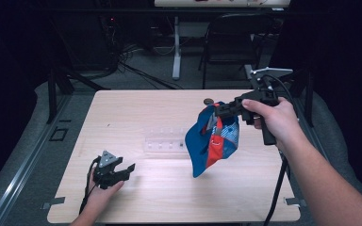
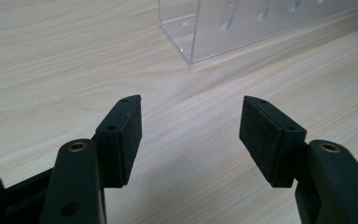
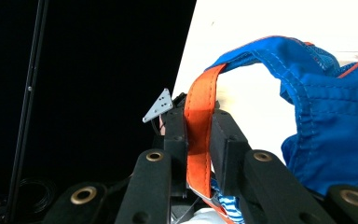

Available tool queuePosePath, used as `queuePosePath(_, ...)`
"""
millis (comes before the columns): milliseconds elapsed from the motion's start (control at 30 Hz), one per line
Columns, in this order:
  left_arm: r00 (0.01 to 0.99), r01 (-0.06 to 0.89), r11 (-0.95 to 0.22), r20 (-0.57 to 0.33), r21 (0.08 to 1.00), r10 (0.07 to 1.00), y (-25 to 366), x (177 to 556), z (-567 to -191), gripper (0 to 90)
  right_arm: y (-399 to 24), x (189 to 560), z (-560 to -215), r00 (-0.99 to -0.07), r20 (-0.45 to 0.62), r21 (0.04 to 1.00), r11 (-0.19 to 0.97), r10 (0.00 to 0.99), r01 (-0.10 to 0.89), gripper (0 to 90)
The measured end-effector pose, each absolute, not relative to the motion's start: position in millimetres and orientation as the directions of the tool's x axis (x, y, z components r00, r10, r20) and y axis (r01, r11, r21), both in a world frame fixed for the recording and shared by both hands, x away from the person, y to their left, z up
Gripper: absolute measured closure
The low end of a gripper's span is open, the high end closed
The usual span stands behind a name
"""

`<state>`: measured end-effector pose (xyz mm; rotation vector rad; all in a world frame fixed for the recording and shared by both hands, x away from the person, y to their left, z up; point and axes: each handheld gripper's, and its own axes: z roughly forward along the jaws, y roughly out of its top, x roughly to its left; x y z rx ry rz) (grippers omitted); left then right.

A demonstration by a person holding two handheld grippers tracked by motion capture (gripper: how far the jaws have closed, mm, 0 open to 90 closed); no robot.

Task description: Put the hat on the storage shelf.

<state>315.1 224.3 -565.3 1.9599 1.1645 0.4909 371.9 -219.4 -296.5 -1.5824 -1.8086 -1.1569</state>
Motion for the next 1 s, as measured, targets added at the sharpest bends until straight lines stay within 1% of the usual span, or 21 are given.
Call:
queuePosePath(167,0.502,0.558,-0.264,-0.067,0.787,0.862,224.7,314.1,-564.4,39.7,-211.3,379.0,-292.5,-0.232,0.807,0.290,-0.022,0.542,0.957,78.1)
queuePosePath(500,0.515,0.570,-0.269,-0.082,0.777,0.853,224.2,315.0,-564.8,40.3,-198.4,393.1,-284.2,-0.235,0.808,0.300,-0.033,0.541,0.953,78.2)
queuePosePath(600,0.520,0.579,-0.268,-0.095,0.770,0.849,224.4,316.2,-566.4,40.3,-195.3,398.7,-283.6,-0.231,0.807,0.302,-0.044,0.543,0.952,78.2)
queuePosePath(1000,0.522,0.577,-0.273,-0.091,0.770,0.848,224.5,317.1,-567.2,41.8,-186.4,417.4,-287.9,-0.204,0.821,0.307,-0.111,0.533,0.945,78.1)
